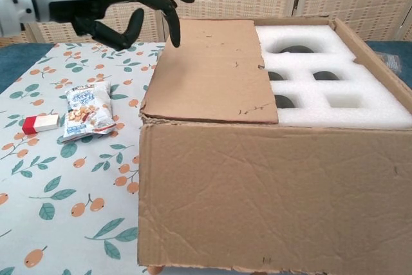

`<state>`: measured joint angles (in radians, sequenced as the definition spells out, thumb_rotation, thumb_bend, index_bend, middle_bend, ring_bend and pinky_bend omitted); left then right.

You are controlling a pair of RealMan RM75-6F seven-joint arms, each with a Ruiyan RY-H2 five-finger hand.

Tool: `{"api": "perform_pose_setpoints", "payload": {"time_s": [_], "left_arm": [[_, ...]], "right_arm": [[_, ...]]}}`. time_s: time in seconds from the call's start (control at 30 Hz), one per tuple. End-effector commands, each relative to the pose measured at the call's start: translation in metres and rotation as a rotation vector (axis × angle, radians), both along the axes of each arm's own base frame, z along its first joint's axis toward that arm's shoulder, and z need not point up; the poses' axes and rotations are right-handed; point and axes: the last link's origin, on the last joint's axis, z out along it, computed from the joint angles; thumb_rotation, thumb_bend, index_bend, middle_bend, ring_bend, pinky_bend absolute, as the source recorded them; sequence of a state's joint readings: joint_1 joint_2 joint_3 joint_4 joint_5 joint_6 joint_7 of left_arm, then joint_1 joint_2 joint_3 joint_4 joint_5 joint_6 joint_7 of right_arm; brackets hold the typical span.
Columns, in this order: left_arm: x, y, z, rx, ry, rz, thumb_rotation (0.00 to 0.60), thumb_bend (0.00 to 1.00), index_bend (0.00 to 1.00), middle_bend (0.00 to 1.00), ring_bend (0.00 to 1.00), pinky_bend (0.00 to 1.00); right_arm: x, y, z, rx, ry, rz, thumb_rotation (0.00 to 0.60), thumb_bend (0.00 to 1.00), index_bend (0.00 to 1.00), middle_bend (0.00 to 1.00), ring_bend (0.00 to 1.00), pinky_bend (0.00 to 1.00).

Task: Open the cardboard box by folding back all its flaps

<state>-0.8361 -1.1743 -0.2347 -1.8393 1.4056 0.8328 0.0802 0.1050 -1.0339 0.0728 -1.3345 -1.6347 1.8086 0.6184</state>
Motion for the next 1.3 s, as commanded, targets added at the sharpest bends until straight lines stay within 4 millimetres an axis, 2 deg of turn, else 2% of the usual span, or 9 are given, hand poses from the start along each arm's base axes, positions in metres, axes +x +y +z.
{"api": "perform_pose_setpoints", "payload": {"time_s": [0.03, 0.2, 0.5, 0.8, 0.93, 1.2, 1.3], "left_arm": [[0.013, 0.008, -0.009, -0.013, 0.023, -0.041, 0.600, 1.00, 0.42, 0.00, 0.00, 0.00], [0.036, 0.021, -0.024, -0.004, 0.048, -0.110, 0.600, 1.00, 0.44, 0.00, 0.00, 0.00], [0.071, 0.042, -0.036, -0.031, -0.025, -0.152, 0.600, 1.00, 0.47, 0.00, 0.00, 0.00], [0.088, 0.063, -0.064, -0.079, -0.036, -0.166, 0.600, 1.00, 0.47, 0.00, 0.00, 0.00], [0.092, 0.068, -0.074, -0.099, -0.048, -0.173, 0.600, 1.00, 0.42, 0.00, 0.00, 0.00], [0.113, 0.077, -0.097, -0.142, -0.041, -0.182, 0.600, 1.00, 0.42, 0.00, 0.00, 0.00], [0.114, 0.080, -0.105, -0.143, -0.020, -0.188, 0.600, 1.00, 0.41, 0.00, 0.00, 0.00]], "right_arm": [[-0.002, -0.001, 0.002, 0.011, -0.007, 0.002, 0.327, 0.43, 0.38, 0.00, 0.00, 0.00], [-0.005, -0.007, 0.004, 0.026, -0.023, -0.009, 0.328, 0.43, 0.38, 0.00, 0.00, 0.00], [-0.010, -0.014, 0.008, 0.046, -0.053, -0.021, 0.328, 0.43, 0.38, 0.00, 0.00, 0.00], [-0.011, -0.012, 0.009, 0.056, -0.058, -0.011, 0.328, 0.43, 0.38, 0.00, 0.00, 0.00], [-0.016, -0.014, 0.013, 0.051, -0.085, -0.025, 0.328, 0.43, 0.38, 0.00, 0.00, 0.00], [-0.024, -0.016, 0.023, 0.044, -0.129, -0.046, 0.329, 0.43, 0.38, 0.00, 0.00, 0.00], [-0.026, -0.016, 0.026, 0.045, -0.142, -0.047, 0.327, 0.43, 0.38, 0.00, 0.00, 0.00]]}}
